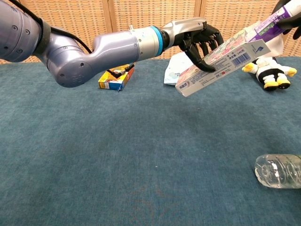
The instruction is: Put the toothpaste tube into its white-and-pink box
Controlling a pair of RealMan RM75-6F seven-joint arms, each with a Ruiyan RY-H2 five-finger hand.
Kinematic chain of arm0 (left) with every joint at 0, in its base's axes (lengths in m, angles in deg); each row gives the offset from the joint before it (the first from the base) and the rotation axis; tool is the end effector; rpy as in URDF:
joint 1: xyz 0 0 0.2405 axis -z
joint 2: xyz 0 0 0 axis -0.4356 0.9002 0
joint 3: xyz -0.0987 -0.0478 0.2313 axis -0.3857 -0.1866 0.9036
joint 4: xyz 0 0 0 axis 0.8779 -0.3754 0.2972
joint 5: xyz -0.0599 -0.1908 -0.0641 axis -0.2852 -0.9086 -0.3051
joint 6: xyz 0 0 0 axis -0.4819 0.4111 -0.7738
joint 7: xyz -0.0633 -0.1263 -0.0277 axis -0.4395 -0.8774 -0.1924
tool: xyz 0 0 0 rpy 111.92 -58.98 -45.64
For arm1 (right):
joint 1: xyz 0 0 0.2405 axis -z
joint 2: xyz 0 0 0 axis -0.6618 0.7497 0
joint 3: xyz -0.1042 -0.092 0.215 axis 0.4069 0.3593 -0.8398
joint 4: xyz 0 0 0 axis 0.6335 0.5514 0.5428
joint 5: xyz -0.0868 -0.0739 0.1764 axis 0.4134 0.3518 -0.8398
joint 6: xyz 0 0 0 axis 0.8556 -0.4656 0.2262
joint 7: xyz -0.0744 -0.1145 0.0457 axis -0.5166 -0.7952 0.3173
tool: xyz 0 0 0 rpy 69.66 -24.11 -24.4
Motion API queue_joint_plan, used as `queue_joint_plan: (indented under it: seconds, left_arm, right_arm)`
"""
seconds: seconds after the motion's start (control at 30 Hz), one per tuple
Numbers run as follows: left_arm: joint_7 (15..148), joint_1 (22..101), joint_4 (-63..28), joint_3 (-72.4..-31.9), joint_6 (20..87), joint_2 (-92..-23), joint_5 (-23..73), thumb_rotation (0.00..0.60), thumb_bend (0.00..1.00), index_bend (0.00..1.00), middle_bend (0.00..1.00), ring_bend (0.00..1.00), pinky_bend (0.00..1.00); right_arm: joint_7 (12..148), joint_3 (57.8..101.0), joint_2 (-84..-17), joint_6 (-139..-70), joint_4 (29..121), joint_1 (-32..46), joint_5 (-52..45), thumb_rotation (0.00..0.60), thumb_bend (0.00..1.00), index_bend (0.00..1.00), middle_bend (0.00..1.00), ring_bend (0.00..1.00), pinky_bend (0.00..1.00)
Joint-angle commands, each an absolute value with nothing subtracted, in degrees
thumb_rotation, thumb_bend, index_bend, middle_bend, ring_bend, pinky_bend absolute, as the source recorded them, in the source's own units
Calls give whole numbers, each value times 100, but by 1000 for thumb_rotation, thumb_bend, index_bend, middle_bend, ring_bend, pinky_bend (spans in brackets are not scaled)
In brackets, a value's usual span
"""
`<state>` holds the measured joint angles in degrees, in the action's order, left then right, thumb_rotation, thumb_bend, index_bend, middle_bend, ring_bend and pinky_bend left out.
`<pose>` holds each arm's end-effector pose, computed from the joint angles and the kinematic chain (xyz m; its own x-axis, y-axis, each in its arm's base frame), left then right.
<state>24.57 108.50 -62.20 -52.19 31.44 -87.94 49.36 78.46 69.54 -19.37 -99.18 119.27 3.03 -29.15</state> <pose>0.0583 0.4576 -0.0871 0.1411 0.4732 0.8696 0.7601 -0.6145 0.2111 -0.1426 -0.3318 0.1656 -0.1205 -0.2257 0.9667 -0.9925 0.0471 -0.1127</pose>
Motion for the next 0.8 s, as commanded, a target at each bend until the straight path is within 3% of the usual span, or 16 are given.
queue_joint_plan:
  seconds: [0.03, 0.23, 0.63, 0.73, 0.8]
  left_arm:
    - [2251, 10802, -6268, -5345, 3210, -8924, 4823, 600, 320, 431, 413, 364, 416]
    - [1796, 10778, -6365, -5716, 3279, -9218, 4512, 600, 321, 432, 413, 364, 416]
    - [1583, 10812, -6469, -5744, 3327, -9421, 4564, 600, 321, 434, 413, 364, 416]
    - [1556, 10822, -6476, -5778, 3362, -9447, 4552, 600, 321, 434, 413, 364, 416]
    - [1515, 10838, -6474, -5846, 3406, -9482, 4512, 600, 321, 434, 413, 364, 416]
  right_arm:
    - [7629, 7016, -2005, -10131, 11924, 307, -2698, 600, 710, 659, 594, 421, 404]
    - [7239, 7088, -2012, -10376, 11967, 287, -2488, 600, 709, 659, 593, 421, 404]
    - [6724, 7140, -1935, -10471, 11947, 197, -2312, 600, 709, 659, 576, 422, 404]
    - [6631, 7148, -1902, -10410, 11955, 150, -2342, 600, 709, 643, 523, 417, 404]
    - [6477, 7189, -1819, -10278, 12004, 85, -2332, 600, 662, 504, 387, 343, 385]
